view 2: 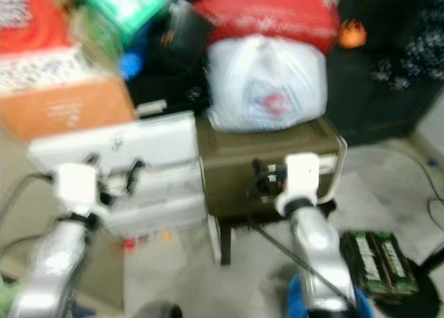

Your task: Clean up the room

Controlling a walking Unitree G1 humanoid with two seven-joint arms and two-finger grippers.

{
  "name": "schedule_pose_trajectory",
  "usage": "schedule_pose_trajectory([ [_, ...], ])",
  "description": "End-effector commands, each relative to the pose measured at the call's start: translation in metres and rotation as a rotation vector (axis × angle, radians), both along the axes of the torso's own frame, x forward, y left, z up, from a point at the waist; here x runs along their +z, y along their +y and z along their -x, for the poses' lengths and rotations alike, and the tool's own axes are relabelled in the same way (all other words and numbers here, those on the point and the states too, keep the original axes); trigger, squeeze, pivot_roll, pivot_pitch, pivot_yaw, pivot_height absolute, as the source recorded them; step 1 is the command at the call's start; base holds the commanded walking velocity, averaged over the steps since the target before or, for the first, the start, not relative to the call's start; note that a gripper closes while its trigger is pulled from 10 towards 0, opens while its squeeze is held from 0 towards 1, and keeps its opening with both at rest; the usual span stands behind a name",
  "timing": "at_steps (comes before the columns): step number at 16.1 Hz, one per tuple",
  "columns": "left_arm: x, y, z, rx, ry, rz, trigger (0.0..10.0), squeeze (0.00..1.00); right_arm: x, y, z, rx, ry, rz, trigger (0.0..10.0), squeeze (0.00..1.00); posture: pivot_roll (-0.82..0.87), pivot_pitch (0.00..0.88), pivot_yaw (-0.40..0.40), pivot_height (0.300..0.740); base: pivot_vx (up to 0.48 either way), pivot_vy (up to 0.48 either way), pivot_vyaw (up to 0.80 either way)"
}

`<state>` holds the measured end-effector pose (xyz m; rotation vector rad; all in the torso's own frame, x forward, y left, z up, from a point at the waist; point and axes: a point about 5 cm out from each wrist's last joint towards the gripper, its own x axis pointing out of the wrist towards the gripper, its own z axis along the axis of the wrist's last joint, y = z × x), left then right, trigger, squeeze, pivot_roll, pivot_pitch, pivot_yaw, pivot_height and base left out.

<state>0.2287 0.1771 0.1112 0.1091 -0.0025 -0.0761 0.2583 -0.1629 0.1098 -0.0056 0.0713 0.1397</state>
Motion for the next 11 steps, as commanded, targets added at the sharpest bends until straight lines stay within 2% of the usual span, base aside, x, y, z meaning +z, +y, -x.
schedule_pose_trajectory([
  [1, 0.0028, 0.0057, 0.0037, 0.029, -0.007, 0.003, 10.0, 0.00, 0.0044, -0.0100, 0.0064, -0.056, -0.015, 0.005, 10.0, 0.00, -0.08, 0.000, 0.036, 0.740, 0.000, 0.000, 0.80],
  [4, 0.0028, 0.0056, 0.0099, 0.046, -0.011, 0.002, 10.0, 0.00, 0.0055, -0.0121, 0.0106, -0.072, -0.020, 0.004, 10.0, 0.00, -0.08, 0.000, 0.042, 0.740, 0.000, 0.000, 0.80],
  [11, 0.0077, 0.0061, 0.0090, 0.069, -0.053, -0.010, 10.0, 0.00, 0.0123, -0.0089, 0.0099, -0.054, -0.060, 0.023, 10.0, 0.00, -0.07, 0.000, 0.040, 0.740, 0.000, 0.000, 0.80],
])
